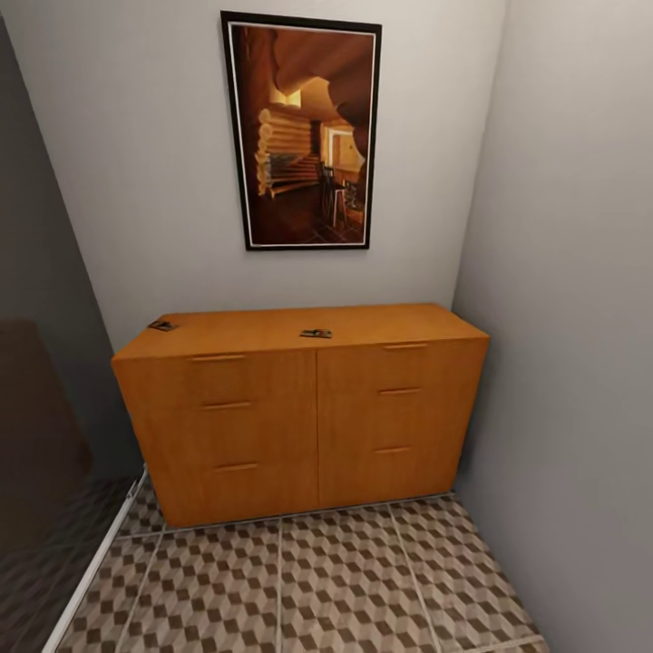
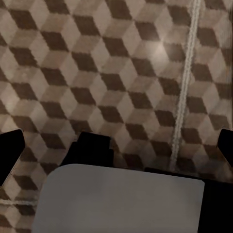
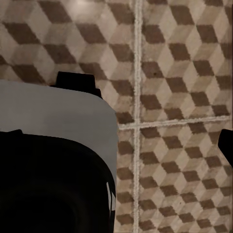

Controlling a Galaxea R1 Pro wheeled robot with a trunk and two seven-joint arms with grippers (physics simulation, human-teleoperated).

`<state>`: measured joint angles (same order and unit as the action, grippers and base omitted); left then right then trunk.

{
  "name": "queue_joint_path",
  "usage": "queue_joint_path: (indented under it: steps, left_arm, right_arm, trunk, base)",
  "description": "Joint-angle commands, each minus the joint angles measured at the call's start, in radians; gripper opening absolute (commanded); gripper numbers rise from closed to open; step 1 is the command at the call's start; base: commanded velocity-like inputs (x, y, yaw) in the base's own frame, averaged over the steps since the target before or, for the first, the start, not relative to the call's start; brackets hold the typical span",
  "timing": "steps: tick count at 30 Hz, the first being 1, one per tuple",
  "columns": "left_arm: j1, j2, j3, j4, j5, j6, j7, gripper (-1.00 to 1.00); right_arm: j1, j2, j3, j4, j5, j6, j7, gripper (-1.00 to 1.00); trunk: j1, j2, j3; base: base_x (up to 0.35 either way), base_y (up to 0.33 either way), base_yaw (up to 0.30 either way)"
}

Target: Take the four mousetraps from the cabinet in the bathroom and place them on the bathroom floor. Make sure all four end up on the same floor surface, and ensure that at least two of them are either under or directly next to the same bathroom sink.

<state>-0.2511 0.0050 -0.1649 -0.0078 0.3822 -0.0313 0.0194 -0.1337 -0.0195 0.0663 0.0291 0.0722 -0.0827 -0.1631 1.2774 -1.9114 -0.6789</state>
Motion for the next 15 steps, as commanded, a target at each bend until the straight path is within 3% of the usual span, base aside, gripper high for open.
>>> queue_joint_path:
  steps: [1, 7, 15]
  left_arm:
    - [0.000, 0.000, -0.008, 0.001, 0.007, -0.002, 0.002, 1.00]
    - [0.000, 0.000, -0.008, 0.000, 0.007, -0.002, 0.002, 1.00]
    - [0.000, -0.002, -0.010, 0.000, 0.007, -0.002, 0.002, 1.00]
  right_arm:
    - [-0.001, 0.000, 0.006, 0.003, 0.008, -0.003, -0.005, 1.00]
    - [-0.001, 0.001, 0.006, 0.003, 0.008, -0.004, -0.006, 1.00]
    - [-0.001, 0.000, 0.006, 0.003, 0.008, -0.004, -0.007, 1.00]
  trunk:
    - [0.000, 0.000, -0.001]
    - [0.000, 0.000, -0.001]
    - [0.000, 0.000, -0.001]
  base:
    - [0.323, 0.000, 0.000]
    - [0.318, 0.000, 0.036]
    - [0.247, 0.000, 0.196]
